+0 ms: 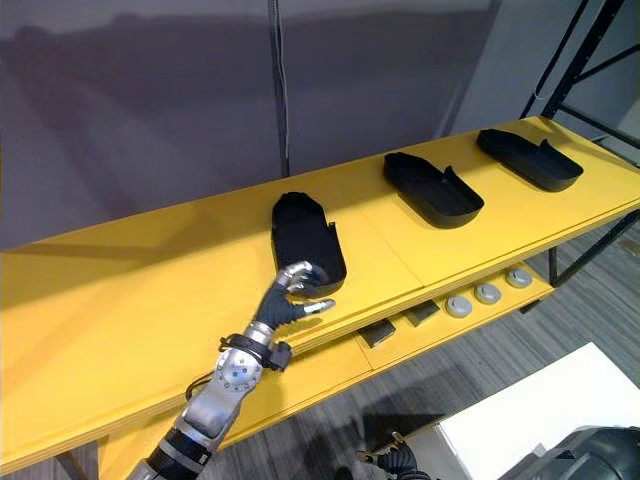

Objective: Walk over and take plastic housings, then place them on the shelf

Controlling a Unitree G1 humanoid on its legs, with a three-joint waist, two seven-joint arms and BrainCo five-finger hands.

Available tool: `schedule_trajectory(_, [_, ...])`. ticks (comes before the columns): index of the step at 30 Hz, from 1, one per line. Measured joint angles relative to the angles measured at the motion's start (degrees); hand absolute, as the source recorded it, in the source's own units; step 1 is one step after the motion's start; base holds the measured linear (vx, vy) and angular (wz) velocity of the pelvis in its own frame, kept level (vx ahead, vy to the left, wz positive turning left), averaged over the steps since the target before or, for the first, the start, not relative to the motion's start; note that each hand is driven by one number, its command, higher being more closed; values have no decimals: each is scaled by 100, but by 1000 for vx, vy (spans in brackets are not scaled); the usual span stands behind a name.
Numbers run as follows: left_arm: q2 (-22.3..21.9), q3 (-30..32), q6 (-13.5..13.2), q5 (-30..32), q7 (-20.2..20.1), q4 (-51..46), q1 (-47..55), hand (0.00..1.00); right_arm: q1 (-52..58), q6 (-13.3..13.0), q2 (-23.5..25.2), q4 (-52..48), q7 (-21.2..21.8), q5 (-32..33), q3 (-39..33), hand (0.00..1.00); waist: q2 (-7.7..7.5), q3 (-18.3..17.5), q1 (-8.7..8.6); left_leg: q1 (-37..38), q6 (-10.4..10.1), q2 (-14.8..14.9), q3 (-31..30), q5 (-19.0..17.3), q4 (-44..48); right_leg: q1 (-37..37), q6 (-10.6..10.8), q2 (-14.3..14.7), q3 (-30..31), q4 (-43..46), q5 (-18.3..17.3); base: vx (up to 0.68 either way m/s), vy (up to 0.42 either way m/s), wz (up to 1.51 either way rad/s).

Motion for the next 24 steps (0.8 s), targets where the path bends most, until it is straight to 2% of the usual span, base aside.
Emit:
schedule_trajectory(4, [17, -242, -91, 154, -151, 57, -4, 100, 4, 0, -23, 27, 2, -2, 36, 0, 4, -23, -32, 10, -20, 20, 36, -14, 1, -3, 1, 17, 15, -11, 1, -1, -1, -4])
schedule_trajectory(13, [13, -426, -73, 667, -19, 1114, -377, 100, 1, 0, -23, 42, -25, -4, 38, 0, 2, -29, -81, 3, -44, 38, 100, -31, 19, -28, -5, 44, 90, -50, 8, -9, -14, -4])
schedule_trajectory(16, [12, -413, -17, 721, 144, 1457, -670, 100, -8, 0, -22, 42, -29, -4, 40, 0, -3, -25, -121, -22, -46, 38, 142, -33, 19, -72, -4, 46, 125, -50, 20, -23, -7, -7])
schedule_trajectory(18, [2, -320, 32, 792, 172, 1717, -842, 100, -48, 0, -21, 41, -34, -4, 85, 0, -9, -11, -217, -43, -46, 38, 166, -33, 19, -107, -5, 45, 138, -51, 31, -28, -8, -5])
schedule_trajectory(24, [-92, -186, 162, 892, 320, 2091, -1178, 100, -57, 0, -21, 41, -71, -4, 79, 0, -17, 61, -244, -77, -47, 48, 205, -34, 19, -166, -10, 52, 172, -51, 44, -32, -11, -4])
